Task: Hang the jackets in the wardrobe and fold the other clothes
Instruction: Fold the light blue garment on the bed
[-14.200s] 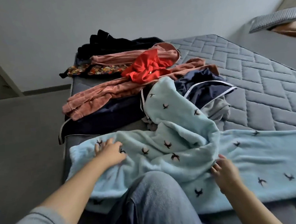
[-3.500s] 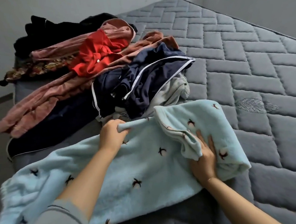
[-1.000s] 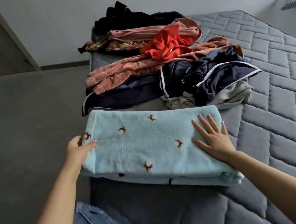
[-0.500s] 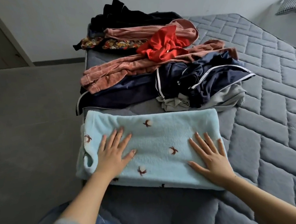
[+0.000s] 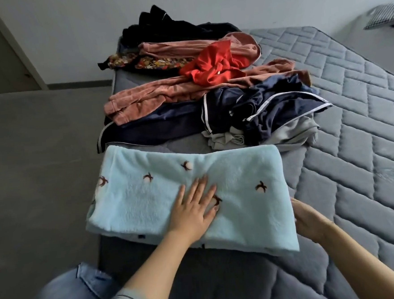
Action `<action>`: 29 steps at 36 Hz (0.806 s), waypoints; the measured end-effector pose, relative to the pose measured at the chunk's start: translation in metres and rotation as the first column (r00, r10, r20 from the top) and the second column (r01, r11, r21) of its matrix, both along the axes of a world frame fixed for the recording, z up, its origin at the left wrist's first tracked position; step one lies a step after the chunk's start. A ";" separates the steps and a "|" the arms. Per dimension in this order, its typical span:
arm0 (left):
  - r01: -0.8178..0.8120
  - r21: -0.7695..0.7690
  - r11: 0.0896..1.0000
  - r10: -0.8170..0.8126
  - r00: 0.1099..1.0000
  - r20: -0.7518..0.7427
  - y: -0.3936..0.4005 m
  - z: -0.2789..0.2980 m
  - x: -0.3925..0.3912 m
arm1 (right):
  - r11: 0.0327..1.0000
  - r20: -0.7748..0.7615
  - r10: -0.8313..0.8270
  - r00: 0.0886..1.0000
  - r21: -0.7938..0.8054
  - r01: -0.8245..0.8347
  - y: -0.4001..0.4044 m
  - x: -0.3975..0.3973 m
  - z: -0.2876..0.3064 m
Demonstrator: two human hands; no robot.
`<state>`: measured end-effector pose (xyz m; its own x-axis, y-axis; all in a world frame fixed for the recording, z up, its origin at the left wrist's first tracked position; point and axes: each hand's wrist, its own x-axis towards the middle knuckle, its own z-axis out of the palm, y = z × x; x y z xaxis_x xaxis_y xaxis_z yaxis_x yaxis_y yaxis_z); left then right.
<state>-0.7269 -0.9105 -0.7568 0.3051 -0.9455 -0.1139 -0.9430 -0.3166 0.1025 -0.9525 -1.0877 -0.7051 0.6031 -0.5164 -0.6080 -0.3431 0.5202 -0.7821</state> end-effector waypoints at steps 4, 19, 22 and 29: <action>-0.074 0.055 0.996 0.076 0.997 -0.023 0.013 0.011 0.013 | 0.997 0.052 0.067 0.996 -0.039 -0.065 0.017 0.020 0.019; -0.610 0.196 0.768 -0.022 -0.331 -0.943 0.104 0.136 0.096 | 0.988 0.438 0.096 0.894 0.066 -0.139 0.134 0.181 0.083; -0.774 0.239 0.587 0.167 -0.174 -0.971 0.116 0.131 0.102 | 0.977 0.381 0.160 0.911 0.074 -0.202 0.159 0.207 0.087; -0.870 0.123 0.477 0.225 -0.015 -0.974 0.129 0.114 0.140 | 0.504 0.103 0.287 0.952 -0.862 -0.058 0.149 0.206 0.067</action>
